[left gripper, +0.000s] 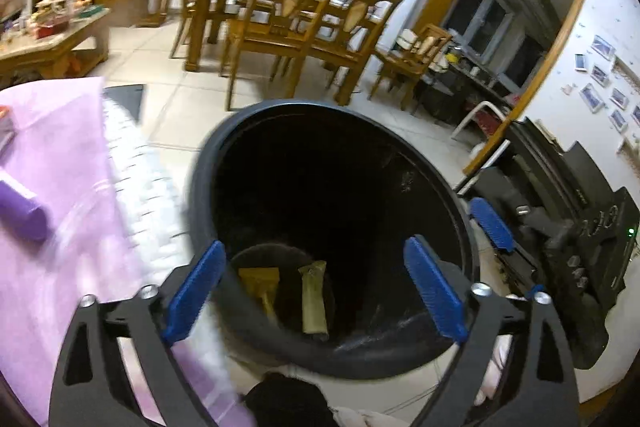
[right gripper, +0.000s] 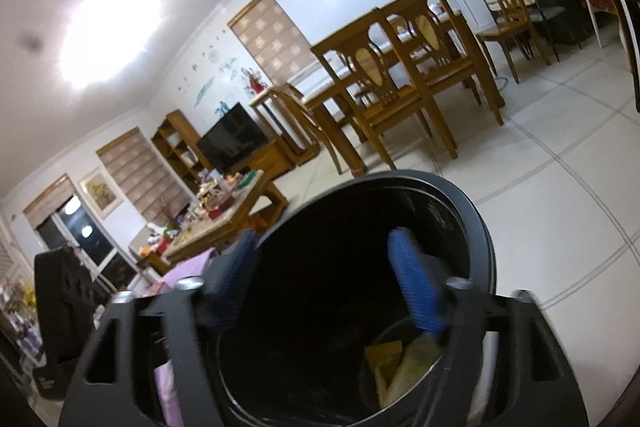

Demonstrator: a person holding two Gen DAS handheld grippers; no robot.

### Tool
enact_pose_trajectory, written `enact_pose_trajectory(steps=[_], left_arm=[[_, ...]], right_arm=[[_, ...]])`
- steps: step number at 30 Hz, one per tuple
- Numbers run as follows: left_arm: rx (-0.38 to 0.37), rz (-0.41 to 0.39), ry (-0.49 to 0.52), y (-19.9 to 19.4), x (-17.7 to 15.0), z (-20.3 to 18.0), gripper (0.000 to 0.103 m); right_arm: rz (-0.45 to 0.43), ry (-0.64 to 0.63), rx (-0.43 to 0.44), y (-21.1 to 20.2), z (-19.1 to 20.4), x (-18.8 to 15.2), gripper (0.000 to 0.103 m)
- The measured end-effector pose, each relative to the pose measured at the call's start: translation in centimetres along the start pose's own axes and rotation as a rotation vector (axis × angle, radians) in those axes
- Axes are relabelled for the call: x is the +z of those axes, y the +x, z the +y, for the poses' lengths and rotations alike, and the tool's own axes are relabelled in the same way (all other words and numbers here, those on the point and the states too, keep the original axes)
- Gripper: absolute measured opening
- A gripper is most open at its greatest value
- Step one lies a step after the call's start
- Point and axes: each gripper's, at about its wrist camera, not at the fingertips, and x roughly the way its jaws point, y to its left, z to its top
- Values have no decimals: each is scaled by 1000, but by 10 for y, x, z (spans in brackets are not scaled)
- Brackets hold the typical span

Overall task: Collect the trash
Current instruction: 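Grasp the cow milk carton with the left tool while the right tool grasps the purple spray bottle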

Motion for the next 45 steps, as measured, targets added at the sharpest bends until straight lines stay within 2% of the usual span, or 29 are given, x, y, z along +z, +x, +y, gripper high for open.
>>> enact_pose_trajectory(steps=[2,5,9,12,18,24,28,32,35,40,42,45], left_arm=[[2,-24,-25,-18,-1,9,98],[0,-82,-50,-46,-5,22,98],[45,-154,-81,-87,-12,50,98],[103,-190,-117,-114,-20,77,98],[303,-218,-205,-161,-39,146,98],[471,-166,-245,-171,-52,200,98],[527,-96,-246,-164,-54,221,98],[547,-7,-266,-155,-59,244,98],[543,29,-291,-155,-62,258,98],[566,58,-296,-169,-83,276,98],[546,55,-308,-178,-86,281,98],[593,78,-298,-186,-89,291,97]], right_arm=[[-12,7,29,-2,5,0,98],[-10,-3,80,-1,16,-3,98],[1,-98,110,4,42,-8,98],[37,-176,143,11,68,-19,98],[118,-273,201,28,119,-46,98],[188,-372,247,42,169,-77,98],[234,-463,268,49,207,-102,98],[258,-538,270,53,229,-122,98],[288,-582,251,67,239,-128,98],[336,-645,217,89,253,-134,98],[355,-661,205,102,260,-134,98],[369,-699,189,122,272,-132,98]])
